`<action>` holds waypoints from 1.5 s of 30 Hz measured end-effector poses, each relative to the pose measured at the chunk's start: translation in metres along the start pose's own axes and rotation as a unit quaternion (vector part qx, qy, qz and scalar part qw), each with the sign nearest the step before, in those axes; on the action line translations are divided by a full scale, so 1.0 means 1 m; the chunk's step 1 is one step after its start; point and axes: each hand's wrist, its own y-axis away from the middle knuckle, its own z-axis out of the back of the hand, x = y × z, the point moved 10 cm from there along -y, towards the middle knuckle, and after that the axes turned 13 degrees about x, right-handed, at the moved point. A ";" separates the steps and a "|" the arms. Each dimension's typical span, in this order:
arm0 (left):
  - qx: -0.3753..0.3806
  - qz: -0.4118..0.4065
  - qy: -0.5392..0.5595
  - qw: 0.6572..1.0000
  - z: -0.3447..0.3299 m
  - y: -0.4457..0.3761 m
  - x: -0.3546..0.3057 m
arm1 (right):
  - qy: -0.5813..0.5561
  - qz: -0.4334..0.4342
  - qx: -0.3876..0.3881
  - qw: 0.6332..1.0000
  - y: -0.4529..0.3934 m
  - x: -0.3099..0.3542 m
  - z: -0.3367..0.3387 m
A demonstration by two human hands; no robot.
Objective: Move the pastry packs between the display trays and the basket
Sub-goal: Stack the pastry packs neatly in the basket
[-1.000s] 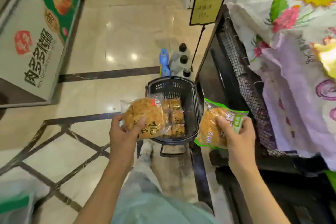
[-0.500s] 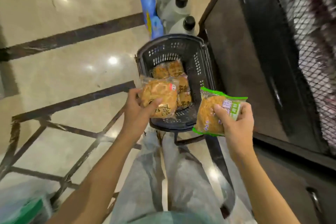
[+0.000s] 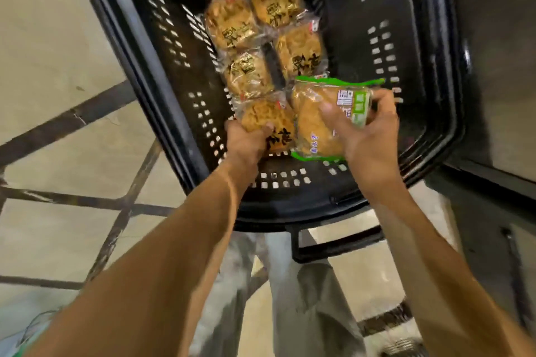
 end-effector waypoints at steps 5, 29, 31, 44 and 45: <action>0.013 0.036 0.051 0.998 -0.014 -0.070 0.031 | -0.056 -0.012 -0.029 0.998 -0.036 -0.024 0.005; 0.101 -0.400 -0.622 0.666 -0.105 0.365 -0.223 | -0.148 0.049 -0.173 0.972 0.208 0.221 0.098; 0.145 -0.482 -0.628 0.593 -0.139 0.450 -0.235 | -0.154 0.077 -0.236 0.956 0.282 0.254 0.120; 0.481 -0.656 -0.576 0.080 -0.267 0.854 0.092 | -0.295 0.128 -0.690 0.648 0.871 0.121 0.125; 0.500 -0.645 -0.576 0.050 -0.264 0.870 0.134 | -0.318 0.131 -0.712 0.612 0.909 0.094 0.108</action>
